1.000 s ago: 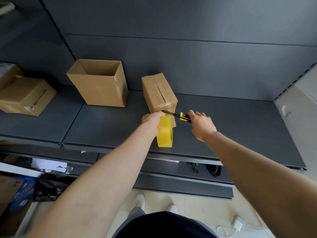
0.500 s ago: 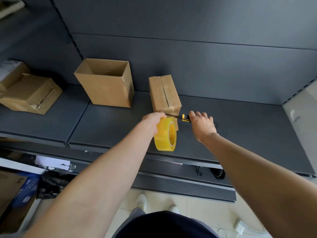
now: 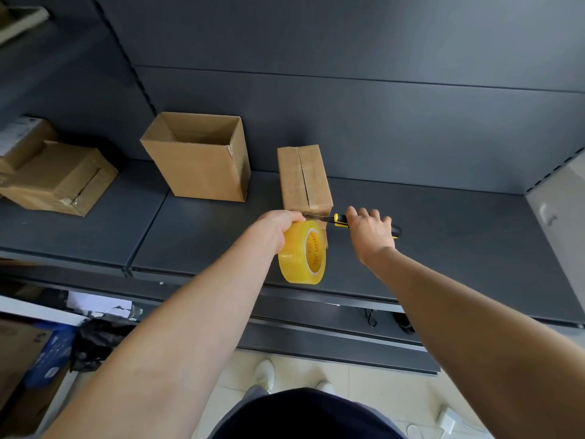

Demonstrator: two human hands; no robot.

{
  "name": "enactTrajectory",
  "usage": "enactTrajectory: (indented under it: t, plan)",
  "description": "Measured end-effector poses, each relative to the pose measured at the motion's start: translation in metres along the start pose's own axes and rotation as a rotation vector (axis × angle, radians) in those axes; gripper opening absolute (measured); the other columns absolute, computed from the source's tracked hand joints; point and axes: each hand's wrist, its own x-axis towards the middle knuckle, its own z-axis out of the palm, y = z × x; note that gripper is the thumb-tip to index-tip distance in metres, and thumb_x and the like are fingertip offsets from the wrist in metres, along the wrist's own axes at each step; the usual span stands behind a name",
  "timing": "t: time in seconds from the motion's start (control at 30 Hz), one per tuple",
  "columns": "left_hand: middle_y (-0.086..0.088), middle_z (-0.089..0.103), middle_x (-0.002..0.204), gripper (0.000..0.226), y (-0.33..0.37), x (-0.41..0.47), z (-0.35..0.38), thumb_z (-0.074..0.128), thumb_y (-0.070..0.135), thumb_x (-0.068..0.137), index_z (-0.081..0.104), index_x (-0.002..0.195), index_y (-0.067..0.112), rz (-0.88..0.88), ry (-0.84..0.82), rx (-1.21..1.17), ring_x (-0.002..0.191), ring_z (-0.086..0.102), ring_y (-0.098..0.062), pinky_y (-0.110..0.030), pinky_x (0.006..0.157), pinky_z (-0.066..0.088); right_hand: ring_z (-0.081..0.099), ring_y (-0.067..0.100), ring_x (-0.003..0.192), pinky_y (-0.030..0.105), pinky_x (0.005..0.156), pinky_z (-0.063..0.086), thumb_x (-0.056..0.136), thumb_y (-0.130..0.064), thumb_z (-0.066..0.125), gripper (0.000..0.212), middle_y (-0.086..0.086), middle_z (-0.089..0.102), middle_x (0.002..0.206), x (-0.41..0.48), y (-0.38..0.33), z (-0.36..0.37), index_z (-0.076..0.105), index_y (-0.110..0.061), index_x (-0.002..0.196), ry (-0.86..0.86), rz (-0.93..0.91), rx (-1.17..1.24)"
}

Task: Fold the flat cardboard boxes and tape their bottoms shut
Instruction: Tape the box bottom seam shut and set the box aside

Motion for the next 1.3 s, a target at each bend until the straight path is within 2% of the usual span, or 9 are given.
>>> enactTrajectory:
  t: [0.17,0.47,0.63,0.73,0.87,0.97,1.07,1.17,1.3]
  plan:
    - [-0.015,0.063,0.101,0.036,-0.001,0.004,-0.008,0.077,0.026,0.077,0.059,0.104,0.01,-0.009,0.002,0.018,0.091,0.062,-0.031,-0.045,0.086,0.051,0.046,0.031,0.116,0.041,0.091,0.039,0.074,0.006,0.068,0.068,0.009,0.051,0.122,0.0,0.0,-0.003,0.033,-0.013,0.13,0.007,0.001,-0.027]
    - [-0.014,0.061,0.095,0.034,-0.001,0.006,-0.011,0.076,0.025,0.078,0.056,0.101,0.01,0.01,-0.024,0.006,0.088,0.06,-0.031,-0.043,0.08,0.05,0.048,0.031,0.115,0.041,0.089,0.039,0.074,0.005,0.068,0.065,0.009,0.052,0.121,-0.002,-0.017,-0.006,0.035,-0.012,0.128,0.016,0.017,-0.01]
    - [-0.014,0.067,0.102,0.037,-0.004,0.008,-0.022,0.079,0.026,0.075,0.066,0.105,0.008,-0.026,-0.052,0.052,0.095,0.064,-0.032,-0.044,0.087,0.051,0.047,0.03,0.116,0.041,0.09,0.039,0.073,0.002,0.071,0.067,0.008,0.052,0.121,-0.006,-0.005,0.003,0.036,-0.014,0.128,-0.03,0.061,-0.057]
    - [-0.014,0.064,0.095,0.026,-0.008,0.009,-0.026,0.078,0.024,0.076,0.064,0.093,0.009,-0.036,-0.06,0.079,0.092,0.061,-0.031,-0.044,0.082,0.049,0.045,0.03,0.117,0.042,0.093,0.039,0.073,0.002,0.07,0.066,0.007,0.052,0.122,-0.007,-0.004,0.005,0.037,-0.013,0.129,-0.048,0.036,-0.06]
    - [-0.015,0.066,0.106,0.036,-0.014,0.011,-0.024,0.077,0.024,0.077,0.064,0.106,0.008,-0.054,-0.114,0.078,0.095,0.063,-0.031,-0.044,0.086,0.051,0.036,0.033,0.128,0.054,0.111,0.024,0.078,-0.001,0.066,0.064,0.01,0.048,0.129,-0.004,0.003,0.006,0.039,-0.014,0.135,-0.115,0.051,-0.093]
    - [-0.014,0.068,0.106,0.04,-0.013,0.009,-0.021,0.077,0.021,0.078,0.063,0.113,0.008,-0.053,-0.181,0.067,0.095,0.065,-0.031,-0.047,0.089,0.052,0.031,0.035,0.129,0.059,0.112,0.016,0.081,-0.005,0.06,0.057,0.013,0.044,0.132,-0.005,0.016,0.013,0.041,-0.011,0.134,-0.231,0.175,-0.093]
    - [-0.013,0.068,0.105,0.042,-0.013,0.007,-0.013,0.076,0.02,0.078,0.062,0.116,0.01,-0.025,-0.232,0.07,0.094,0.066,-0.029,-0.046,0.084,0.054,0.031,0.035,0.13,0.06,0.113,0.013,0.082,-0.007,0.058,0.056,0.014,0.047,0.132,-0.007,0.026,0.024,0.039,-0.007,0.134,-0.315,0.279,-0.041]
    - [-0.008,0.065,0.095,0.022,-0.012,0.003,-0.001,0.068,0.017,0.086,0.064,0.108,0.015,0.02,-0.298,0.089,0.084,0.063,-0.023,-0.038,0.073,0.053,0.033,0.034,0.131,0.056,0.113,0.017,0.082,-0.007,0.059,0.061,0.014,0.047,0.134,-0.009,0.035,0.034,0.034,-0.005,0.137,-0.348,0.362,0.038]
    - [-0.005,0.059,0.086,0.001,-0.011,-0.003,0.02,0.059,0.017,0.093,0.059,0.094,0.018,0.061,-0.33,0.123,0.077,0.058,-0.018,-0.032,0.066,0.051,0.036,0.033,0.129,0.043,0.106,0.033,0.084,-0.005,0.062,0.061,0.016,0.041,0.137,-0.01,0.046,0.04,0.034,-0.003,0.138,-0.285,0.415,0.15]
